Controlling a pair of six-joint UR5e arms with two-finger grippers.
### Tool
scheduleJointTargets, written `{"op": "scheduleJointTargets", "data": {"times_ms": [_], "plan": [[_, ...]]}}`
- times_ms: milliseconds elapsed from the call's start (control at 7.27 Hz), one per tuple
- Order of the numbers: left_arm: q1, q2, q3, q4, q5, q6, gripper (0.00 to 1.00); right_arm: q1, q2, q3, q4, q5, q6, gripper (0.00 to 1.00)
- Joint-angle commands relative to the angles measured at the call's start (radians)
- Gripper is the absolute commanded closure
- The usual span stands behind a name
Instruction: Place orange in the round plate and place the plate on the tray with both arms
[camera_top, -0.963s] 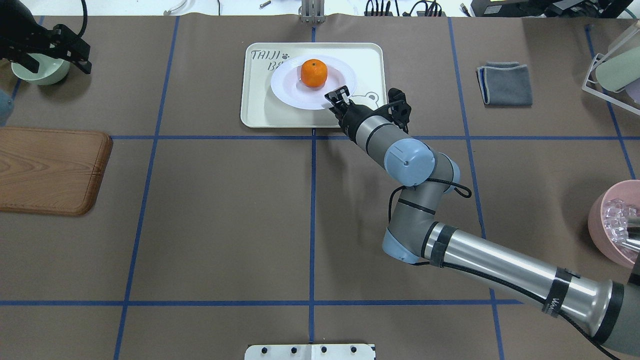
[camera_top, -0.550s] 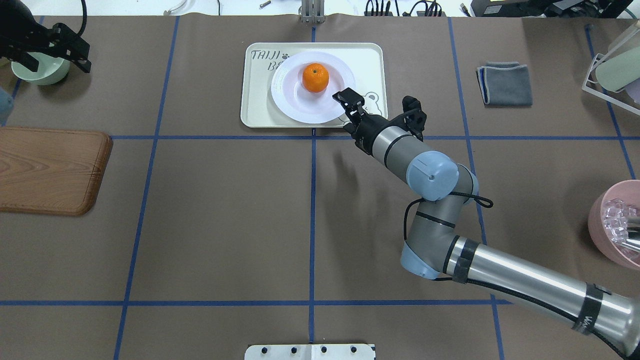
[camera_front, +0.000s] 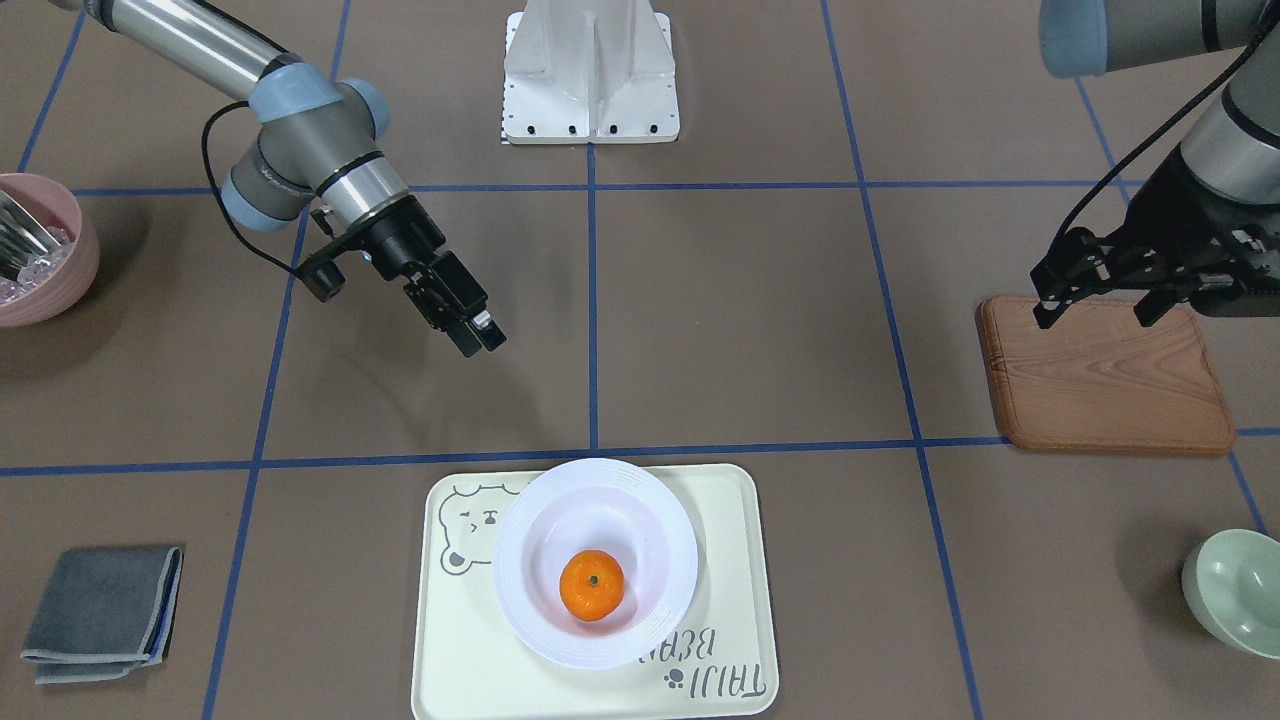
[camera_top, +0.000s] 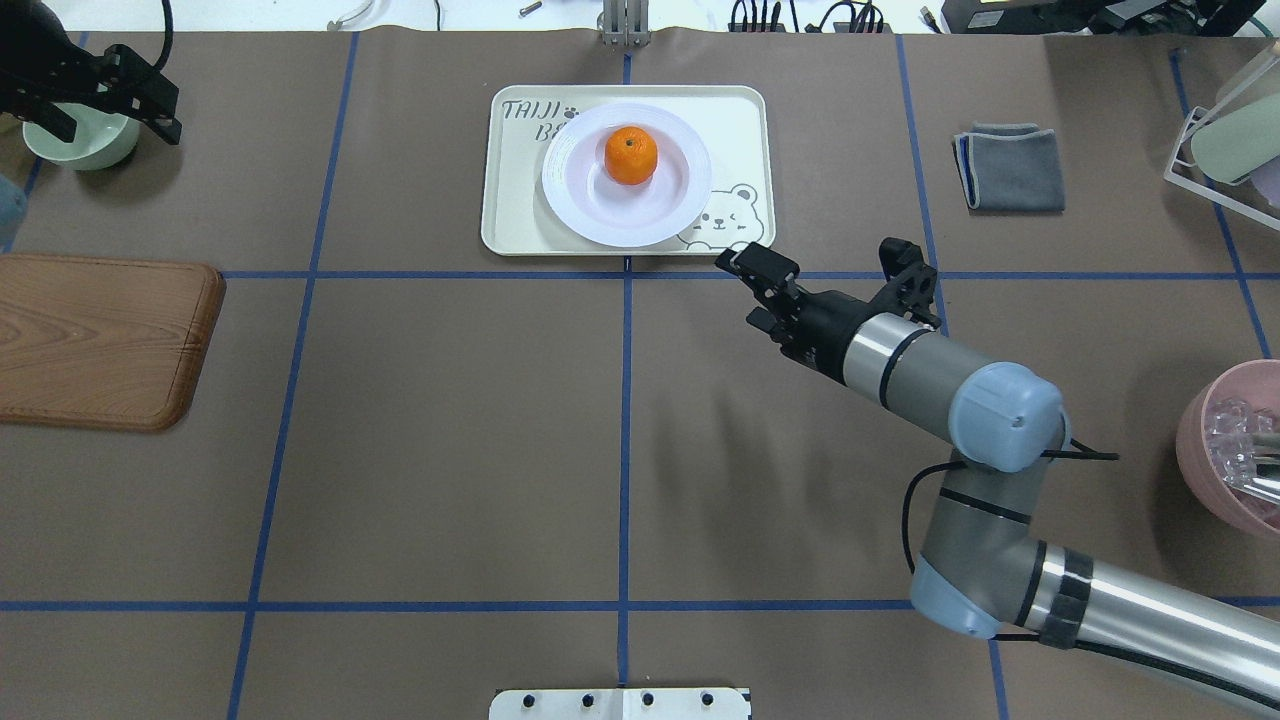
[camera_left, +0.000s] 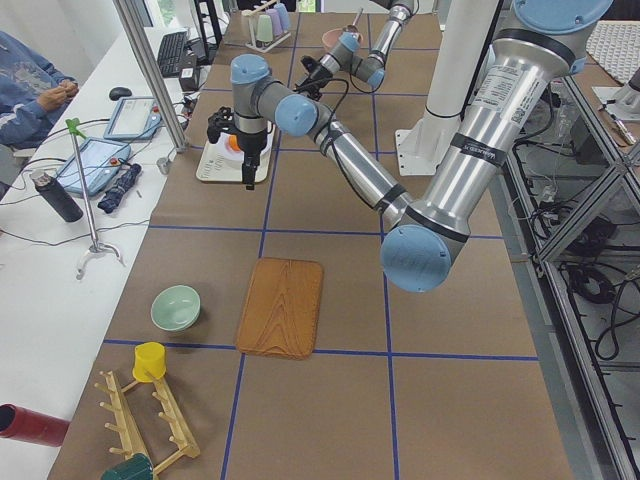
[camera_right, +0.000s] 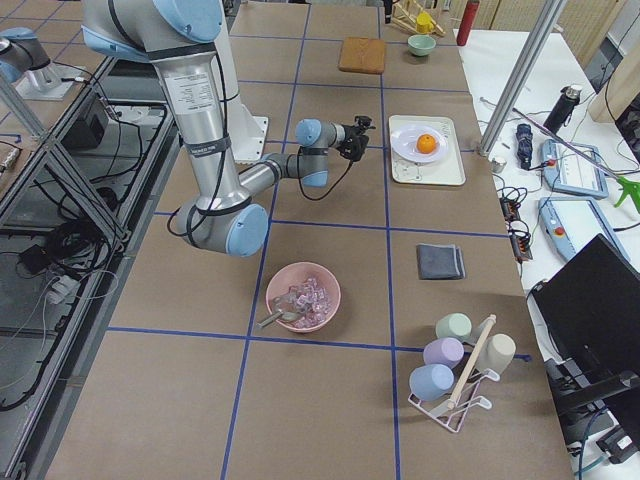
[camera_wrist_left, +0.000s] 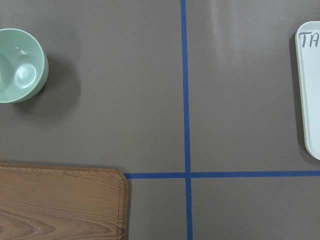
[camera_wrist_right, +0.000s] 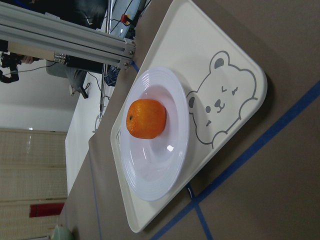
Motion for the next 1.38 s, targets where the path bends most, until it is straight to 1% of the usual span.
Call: {"op": "scheduleJointTargets", "data": {"times_ms": [0, 138, 275, 413, 550, 688, 825, 963, 1101, 1238], "plan": [[-0.006, 0.004, 0.003, 0.001, 0.004, 0.070, 0.02, 0.110, -0.062, 0.040, -0.030, 0.176, -0.245, 0.00], [-0.038, 0.004, 0.023, -0.001, 0.004, 0.143, 0.02, 0.219, -0.055, 0.052, -0.130, 0.325, -0.373, 0.00], [-0.054, 0.009, 0.038, -0.002, 0.003, 0.220, 0.02, 0.306, -0.052, 0.046, -0.207, 0.454, -0.542, 0.00], [-0.060, 0.011, 0.058, -0.007, 0.000, 0.266, 0.02, 0.380, -0.049, 0.048, -0.308, 0.545, -0.718, 0.00], [-0.080, 0.012, 0.079, -0.014, -0.002, 0.273, 0.02, 0.458, -0.050, 0.048, -0.374, 0.640, -0.826, 0.00], [-0.109, 0.012, 0.113, -0.011, -0.006, 0.370, 0.02, 0.565, -0.055, 0.046, -0.462, 0.757, -0.977, 0.00], [-0.147, 0.012, 0.145, -0.011, -0.008, 0.447, 0.02, 0.647, -0.064, 0.049, -0.558, 0.825, -1.146, 0.00], [-0.188, 0.039, 0.158, -0.008, -0.009, 0.527, 0.02, 0.716, -0.100, 0.051, -0.626, 0.863, -1.280, 0.00], [-0.218, 0.072, 0.158, -0.007, -0.011, 0.577, 0.02, 0.782, -0.149, 0.039, -0.648, 0.908, -1.413, 0.00], [-0.233, 0.089, 0.159, -0.002, -0.035, 0.590, 0.02, 0.848, -0.170, 0.042, -0.736, 0.937, -1.563, 0.00]]}}
